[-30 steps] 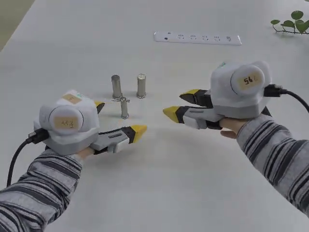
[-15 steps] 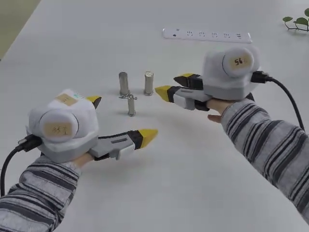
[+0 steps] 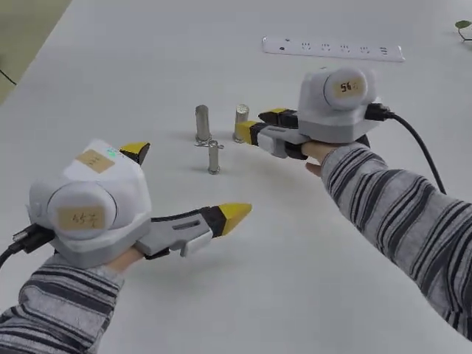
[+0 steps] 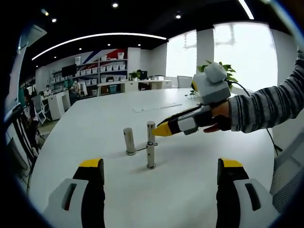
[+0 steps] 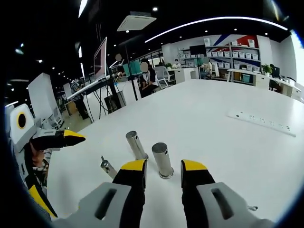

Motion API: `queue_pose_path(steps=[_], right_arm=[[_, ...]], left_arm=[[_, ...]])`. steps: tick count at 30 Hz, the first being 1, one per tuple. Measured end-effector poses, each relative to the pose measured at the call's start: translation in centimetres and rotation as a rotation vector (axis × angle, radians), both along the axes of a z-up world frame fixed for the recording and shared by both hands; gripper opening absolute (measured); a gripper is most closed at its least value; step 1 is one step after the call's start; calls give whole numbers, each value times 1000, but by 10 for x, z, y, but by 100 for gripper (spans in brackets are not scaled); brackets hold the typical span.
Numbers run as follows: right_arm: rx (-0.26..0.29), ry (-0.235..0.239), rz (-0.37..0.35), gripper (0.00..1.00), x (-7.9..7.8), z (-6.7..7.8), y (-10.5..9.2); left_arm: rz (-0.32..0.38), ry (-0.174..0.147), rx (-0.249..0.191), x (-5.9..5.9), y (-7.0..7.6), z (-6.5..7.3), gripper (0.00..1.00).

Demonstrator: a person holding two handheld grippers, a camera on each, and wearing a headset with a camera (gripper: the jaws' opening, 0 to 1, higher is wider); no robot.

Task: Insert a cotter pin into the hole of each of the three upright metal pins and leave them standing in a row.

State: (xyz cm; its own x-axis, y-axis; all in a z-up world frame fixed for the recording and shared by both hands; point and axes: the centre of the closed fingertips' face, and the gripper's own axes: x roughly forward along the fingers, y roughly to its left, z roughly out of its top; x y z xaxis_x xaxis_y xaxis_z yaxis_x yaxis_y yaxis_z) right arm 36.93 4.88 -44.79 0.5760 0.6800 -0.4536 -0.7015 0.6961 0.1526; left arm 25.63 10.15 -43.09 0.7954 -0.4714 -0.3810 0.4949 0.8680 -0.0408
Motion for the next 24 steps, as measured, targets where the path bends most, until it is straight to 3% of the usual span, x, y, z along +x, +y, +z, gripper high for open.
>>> queue_pose_path(steps=[8,18,24], right_arm=[[-11,0,11,19,5,-7,11],[-28,25,20,12,12,-14,15],[-44,-7,35,10,11,-13,16]], left_arm=[[16,-8,2,-2,5,0,96],[-9,-12,9,-4,0,2,95],[-28,-26,19,-7,-6,3,95]])
